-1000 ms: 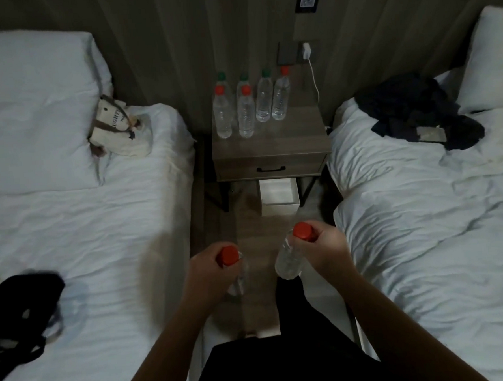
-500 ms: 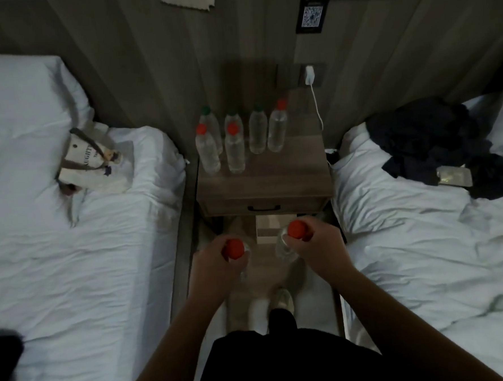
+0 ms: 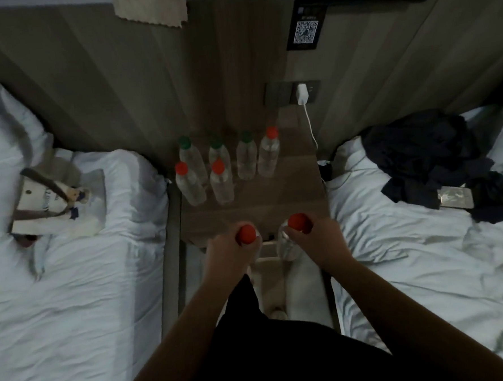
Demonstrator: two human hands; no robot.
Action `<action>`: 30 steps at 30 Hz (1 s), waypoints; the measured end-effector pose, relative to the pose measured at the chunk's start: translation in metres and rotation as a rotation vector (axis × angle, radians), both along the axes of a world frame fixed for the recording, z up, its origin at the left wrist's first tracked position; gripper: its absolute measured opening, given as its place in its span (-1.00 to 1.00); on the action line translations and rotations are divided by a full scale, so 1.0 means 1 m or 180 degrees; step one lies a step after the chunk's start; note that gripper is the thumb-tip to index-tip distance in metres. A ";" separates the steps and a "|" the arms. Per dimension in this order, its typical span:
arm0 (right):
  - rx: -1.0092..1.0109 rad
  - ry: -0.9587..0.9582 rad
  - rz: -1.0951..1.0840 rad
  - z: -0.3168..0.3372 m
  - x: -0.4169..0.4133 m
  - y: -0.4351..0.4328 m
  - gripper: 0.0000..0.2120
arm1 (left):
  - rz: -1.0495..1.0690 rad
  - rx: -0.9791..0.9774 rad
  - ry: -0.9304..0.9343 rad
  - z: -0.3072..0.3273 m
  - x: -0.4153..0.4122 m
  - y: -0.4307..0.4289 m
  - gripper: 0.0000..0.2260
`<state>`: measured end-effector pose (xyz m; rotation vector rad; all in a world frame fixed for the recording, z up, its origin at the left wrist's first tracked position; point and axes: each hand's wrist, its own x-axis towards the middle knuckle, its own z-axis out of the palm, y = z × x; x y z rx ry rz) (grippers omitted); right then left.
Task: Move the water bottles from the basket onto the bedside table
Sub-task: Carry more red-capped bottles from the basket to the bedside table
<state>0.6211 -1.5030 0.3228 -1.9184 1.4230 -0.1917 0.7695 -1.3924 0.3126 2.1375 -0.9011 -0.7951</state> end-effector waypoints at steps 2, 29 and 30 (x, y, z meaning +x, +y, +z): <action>0.0095 0.0034 -0.0174 -0.003 0.014 -0.015 -0.72 | -0.0181 0.0112 -0.0036 -0.002 0.017 -0.022 -0.86; 0.0638 0.0219 -0.0452 -0.074 0.129 -0.141 -0.71 | -0.0392 0.0519 -0.0198 -0.080 0.108 -0.170 -0.82; 0.0666 0.0163 -0.0485 -0.075 0.130 -0.142 -0.73 | -0.0396 0.0477 -0.0208 -0.082 0.109 -0.172 -0.83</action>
